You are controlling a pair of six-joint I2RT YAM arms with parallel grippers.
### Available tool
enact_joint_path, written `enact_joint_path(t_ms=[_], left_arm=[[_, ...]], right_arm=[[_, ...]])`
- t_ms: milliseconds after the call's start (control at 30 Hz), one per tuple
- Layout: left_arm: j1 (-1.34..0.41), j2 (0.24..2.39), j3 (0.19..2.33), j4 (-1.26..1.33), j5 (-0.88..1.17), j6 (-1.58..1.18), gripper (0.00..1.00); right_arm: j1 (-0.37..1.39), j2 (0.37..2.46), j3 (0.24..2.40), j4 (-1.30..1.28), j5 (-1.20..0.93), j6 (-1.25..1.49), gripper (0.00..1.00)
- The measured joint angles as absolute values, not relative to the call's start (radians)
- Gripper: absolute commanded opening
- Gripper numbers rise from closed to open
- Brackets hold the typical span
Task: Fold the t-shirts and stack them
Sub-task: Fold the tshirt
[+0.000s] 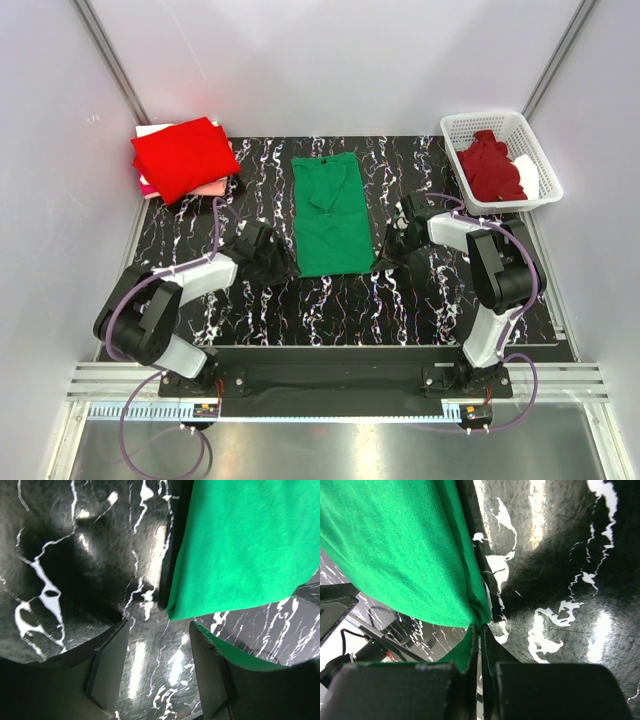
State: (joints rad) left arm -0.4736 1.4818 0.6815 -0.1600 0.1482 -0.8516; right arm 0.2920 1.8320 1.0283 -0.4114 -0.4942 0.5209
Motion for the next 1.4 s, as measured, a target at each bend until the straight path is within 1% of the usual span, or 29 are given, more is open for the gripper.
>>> enact_joint_path(t_ms=[200, 433, 467, 567, 600, 667, 700, 800, 967, 1133, 1233, 1400], left_arm=[[-0.475, 1.51, 0.678, -0.081, 0.158, -0.873, 0.57], [-0.488, 1.549, 0.678, -0.005, 0.172, -0.892, 0.49], [-0.489, 1.554, 0.678, 0.004, 0.173, -0.896, 0.45], [-0.495, 1.568, 0.672, 0.035, 0.176, -0.903, 0.38], [-0.497, 1.573, 0.669, 0.046, 0.178, -0.908, 0.28], [-0.503, 1.586, 0.665, 0.059, 0.177, -0.916, 0.2], [-0.506, 1.591, 0.664, 0.063, 0.179, -0.919, 0.12], [-0.519, 1.597, 0.664, 0.074, 0.178, -0.926, 0.0], [-0.552, 1.597, 0.669, 0.068, 0.163, -0.933, 0.0], [-0.632, 1.562, 0.683, -0.028, 0.111, -0.945, 0.0], [-0.708, 1.499, 0.683, -0.121, 0.073, -0.963, 0.0], [-0.861, 1.331, 0.678, -0.256, -0.005, -1.03, 0.0]], right_arm=[[0.293, 1.832, 1.028, -0.407, -0.488, 0.521, 0.0], [0.293, 1.832, 1.028, -0.4, -0.487, 0.521, 0.0], [0.293, 1.832, 1.028, -0.398, -0.487, 0.521, 0.0], [0.293, 1.832, 1.028, -0.392, -0.487, 0.521, 0.0], [0.293, 1.832, 1.028, -0.39, -0.487, 0.521, 0.0], [0.293, 1.832, 1.028, -0.389, -0.487, 0.521, 0.0], [0.293, 1.832, 1.028, -0.388, -0.487, 0.521, 0.0], [0.293, 1.832, 1.028, -0.386, -0.486, 0.521, 0.0], [0.293, 1.832, 1.025, -0.384, -0.48, 0.523, 0.0], [0.293, 1.794, 0.975, -0.383, -0.479, 0.525, 0.0], [0.293, 1.721, 0.925, -0.408, -0.472, 0.524, 0.0], [0.293, 1.522, 0.831, -0.463, -0.475, 0.531, 0.0]])
